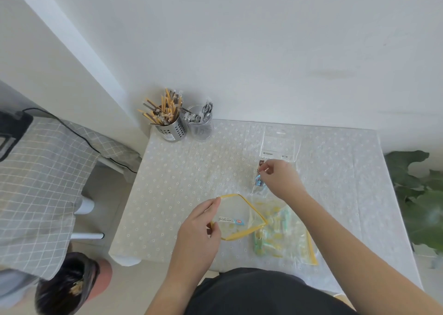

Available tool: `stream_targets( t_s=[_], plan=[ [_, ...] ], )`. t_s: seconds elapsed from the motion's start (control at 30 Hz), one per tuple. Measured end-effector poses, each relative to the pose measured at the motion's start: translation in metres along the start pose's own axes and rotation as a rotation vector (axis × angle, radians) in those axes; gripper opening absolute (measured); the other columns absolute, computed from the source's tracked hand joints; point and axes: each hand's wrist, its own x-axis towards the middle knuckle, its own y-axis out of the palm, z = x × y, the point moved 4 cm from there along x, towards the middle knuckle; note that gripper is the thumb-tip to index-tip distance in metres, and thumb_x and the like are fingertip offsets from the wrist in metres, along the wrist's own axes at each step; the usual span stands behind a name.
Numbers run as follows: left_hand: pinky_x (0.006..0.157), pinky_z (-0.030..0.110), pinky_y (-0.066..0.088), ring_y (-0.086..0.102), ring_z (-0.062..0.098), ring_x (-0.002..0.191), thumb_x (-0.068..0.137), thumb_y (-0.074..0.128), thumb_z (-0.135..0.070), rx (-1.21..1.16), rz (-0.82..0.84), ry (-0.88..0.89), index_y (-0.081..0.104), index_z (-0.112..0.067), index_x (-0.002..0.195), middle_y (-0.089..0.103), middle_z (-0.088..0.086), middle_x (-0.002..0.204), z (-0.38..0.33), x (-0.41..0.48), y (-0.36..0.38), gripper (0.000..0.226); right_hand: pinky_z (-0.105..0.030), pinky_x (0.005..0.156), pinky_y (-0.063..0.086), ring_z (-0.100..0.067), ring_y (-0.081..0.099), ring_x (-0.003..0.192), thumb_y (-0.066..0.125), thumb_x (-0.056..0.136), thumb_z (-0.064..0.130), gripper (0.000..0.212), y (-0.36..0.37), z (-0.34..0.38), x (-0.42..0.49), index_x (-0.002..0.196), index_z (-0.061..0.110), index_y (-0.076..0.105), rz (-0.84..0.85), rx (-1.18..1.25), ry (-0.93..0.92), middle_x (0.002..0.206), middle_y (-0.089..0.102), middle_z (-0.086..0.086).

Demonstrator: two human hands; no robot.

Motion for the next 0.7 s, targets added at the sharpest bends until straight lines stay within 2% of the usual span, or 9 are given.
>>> stream_targets(
  t_s=[0.1, 0.23, 0.3, 0.37, 0.43, 0.5, 0.6, 0.67, 0.7],
  plan=[
    [0.096, 0.018, 0.056, 0.056, -0.006, 0.129, 0.097, 0.061, 0.001, 0.014, 0.012, 0.007, 0.062, -0.028, 0.148, 0.053, -0.033, 0.141, -0.004, 0.001, 0.002, 0.059, -0.023, 0.052, 0.046, -0.012, 0.058, 0.053, 0.064, 0.09, 0.016, 0.016, -0.029, 0.024, -0.039, 0.086, 0.027, 0.075, 0.004, 0.134, -0.105, 0.067, 0.064, -0.001],
    [0.092, 0.011, 0.053, 0.059, -0.009, 0.116, 0.097, 0.062, 0.001, 0.01, 0.048, 0.014, 0.061, -0.032, 0.148, 0.05, -0.041, 0.135, -0.016, 0.004, 0.006, 0.06, -0.027, 0.058, 0.061, -0.015, 0.072, 0.058, 0.062, 0.091, 0.014, 0.015, -0.039, 0.05, -0.092, 0.09, 0.02, 0.076, 0.322, 0.239, -0.135, 0.066, 0.074, -0.003],
    [0.088, 0.013, 0.054, 0.062, -0.005, 0.105, 0.097, 0.064, 0.0, -0.01, 0.072, 0.022, 0.06, -0.033, 0.148, 0.048, -0.043, 0.134, -0.024, 0.004, 0.008, 0.061, -0.029, 0.068, 0.063, -0.011, 0.075, 0.066, 0.058, 0.093, 0.016, 0.02, -0.023, 0.052, -0.105, 0.097, 0.02, 0.077, 0.446, 0.089, -0.171, 0.075, 0.077, 0.0],
    [0.086, 0.015, 0.056, 0.064, -0.002, 0.1, 0.096, 0.065, 0.001, -0.028, 0.091, 0.048, 0.061, -0.033, 0.147, 0.049, -0.043, 0.135, -0.031, 0.004, 0.011, 0.061, -0.032, 0.084, 0.061, -0.013, 0.074, 0.09, 0.052, 0.096, 0.016, 0.031, 0.001, 0.045, -0.107, 0.112, 0.024, 0.077, 0.481, -0.171, -0.23, 0.101, 0.078, 0.004],
    [0.085, 0.016, 0.055, 0.064, 0.0, 0.099, 0.096, 0.064, 0.001, -0.043, 0.103, 0.078, 0.063, -0.033, 0.146, 0.052, -0.041, 0.137, -0.038, 0.003, 0.015, 0.061, -0.033, 0.098, 0.053, -0.021, 0.065, 0.118, 0.047, 0.1, 0.011, 0.041, 0.03, 0.031, -0.098, 0.135, 0.02, 0.065, 0.516, -0.384, -0.235, 0.132, 0.066, -0.002],
    [0.086, 0.017, 0.056, 0.064, 0.0, 0.101, 0.097, 0.063, 0.0, -0.061, 0.123, 0.1, 0.063, -0.035, 0.146, 0.054, -0.042, 0.137, -0.045, 0.0, 0.017, 0.06, -0.037, 0.103, 0.05, -0.028, 0.06, 0.125, 0.046, 0.1, 0.007, 0.043, 0.054, 0.022, -0.092, 0.142, 0.01, 0.057, 0.564, -0.541, -0.229, 0.139, 0.061, -0.009],
    [0.088, 0.02, 0.057, 0.064, 0.001, 0.107, 0.098, 0.061, -0.001, -0.077, 0.165, 0.137, 0.064, -0.038, 0.145, 0.05, -0.046, 0.137, -0.054, -0.007, 0.021, 0.06, -0.035, 0.091, 0.053, -0.029, 0.066, 0.1, 0.047, 0.1, 0.006, 0.033, 0.075, 0.013, -0.087, 0.128, 0.002, 0.063, 0.582, -0.673, -0.258, 0.107, 0.069, -0.01],
    [0.089, 0.018, 0.056, 0.063, 0.0, 0.113, 0.098, 0.06, 0.0, -0.068, 0.19, 0.168, 0.063, -0.037, 0.145, 0.049, -0.046, 0.138, -0.058, -0.012, 0.024, 0.06, -0.033, 0.081, 0.048, -0.026, 0.06, 0.087, 0.048, 0.101, 0.006, 0.026, 0.081, 0.007, -0.088, 0.118, 0.0, 0.066, 0.578, -0.728, -0.285, 0.084, 0.058, -0.006],
    [0.089, 0.017, 0.056, 0.062, -0.001, 0.114, 0.098, 0.06, 0.0, -0.063, 0.201, 0.177, 0.063, -0.037, 0.146, 0.048, -0.047, 0.139, -0.059, -0.015, 0.025, 0.06, -0.033, 0.08, 0.046, -0.025, 0.059, 0.087, 0.048, 0.101, 0.006, 0.022, 0.083, 0.004, -0.089, 0.114, 0.001, 0.065, 0.578, -0.752, -0.294, 0.084, 0.056, -0.006]
  ],
)
